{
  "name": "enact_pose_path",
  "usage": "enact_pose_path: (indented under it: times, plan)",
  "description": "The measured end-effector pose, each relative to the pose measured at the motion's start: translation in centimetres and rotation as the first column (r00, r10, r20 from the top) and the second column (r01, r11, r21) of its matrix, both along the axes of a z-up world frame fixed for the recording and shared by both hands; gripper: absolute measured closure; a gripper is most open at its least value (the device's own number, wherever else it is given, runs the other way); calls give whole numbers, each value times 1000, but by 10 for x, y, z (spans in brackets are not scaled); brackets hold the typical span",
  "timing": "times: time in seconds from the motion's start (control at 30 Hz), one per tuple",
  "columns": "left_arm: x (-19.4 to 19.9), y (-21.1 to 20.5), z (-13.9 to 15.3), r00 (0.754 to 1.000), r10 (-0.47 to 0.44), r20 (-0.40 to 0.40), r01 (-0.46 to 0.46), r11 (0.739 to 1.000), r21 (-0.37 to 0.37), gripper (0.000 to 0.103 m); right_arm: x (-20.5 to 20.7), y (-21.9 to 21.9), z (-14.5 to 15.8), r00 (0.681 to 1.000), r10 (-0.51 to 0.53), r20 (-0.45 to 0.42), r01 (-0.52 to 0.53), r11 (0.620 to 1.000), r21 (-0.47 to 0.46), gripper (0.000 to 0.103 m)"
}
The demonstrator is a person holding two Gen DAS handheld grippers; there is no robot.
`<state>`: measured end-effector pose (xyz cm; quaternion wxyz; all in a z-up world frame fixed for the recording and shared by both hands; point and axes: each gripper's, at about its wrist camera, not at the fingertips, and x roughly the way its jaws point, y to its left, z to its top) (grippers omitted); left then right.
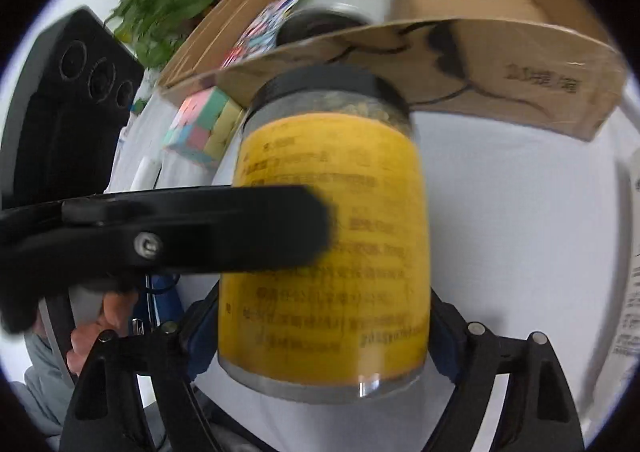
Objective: Organize rigid objects
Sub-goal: 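Grasp the yellow-labelled jar with the left gripper and place it beside the tin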
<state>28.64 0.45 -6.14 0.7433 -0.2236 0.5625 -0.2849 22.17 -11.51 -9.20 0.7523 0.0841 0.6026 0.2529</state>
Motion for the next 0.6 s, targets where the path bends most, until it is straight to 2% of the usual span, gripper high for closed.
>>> enact_pose_path:
  times: [0.07, 0.13, 0.27, 0.37, 0.47, 0.6]
  plan:
    - [-7, 2, 10, 999, 12, 37, -13, 1000, 23, 18, -1, 0, 1, 1000, -7, 5, 6, 999, 36, 18]
    - [-9, 6, 27, 996, 21, 84, -22, 1000, 15, 18, -5, -2, 15, 999, -10, 50, 7, 999, 48, 18]
    - [-10, -4, 96, 973, 11, 230, -10, 1000, -6, 19, -8, -13, 72, 977, -25, 210, 14, 998, 54, 18]
    - [16, -19, 139, 947, -22, 321, 16, 1000, 22, 19, 17, -25, 112, 954, -44, 297, 26, 998, 64, 18]
    - [59, -33, 158, 943, -53, 327, 40, 998, 47, 19, 51, -39, 129, 949, -75, 306, 53, 995, 81, 18]
    - [116, -43, 135, 970, -70, 234, 63, 997, 36, 20, 84, -50, 114, 963, -106, 250, 89, 993, 78, 18]
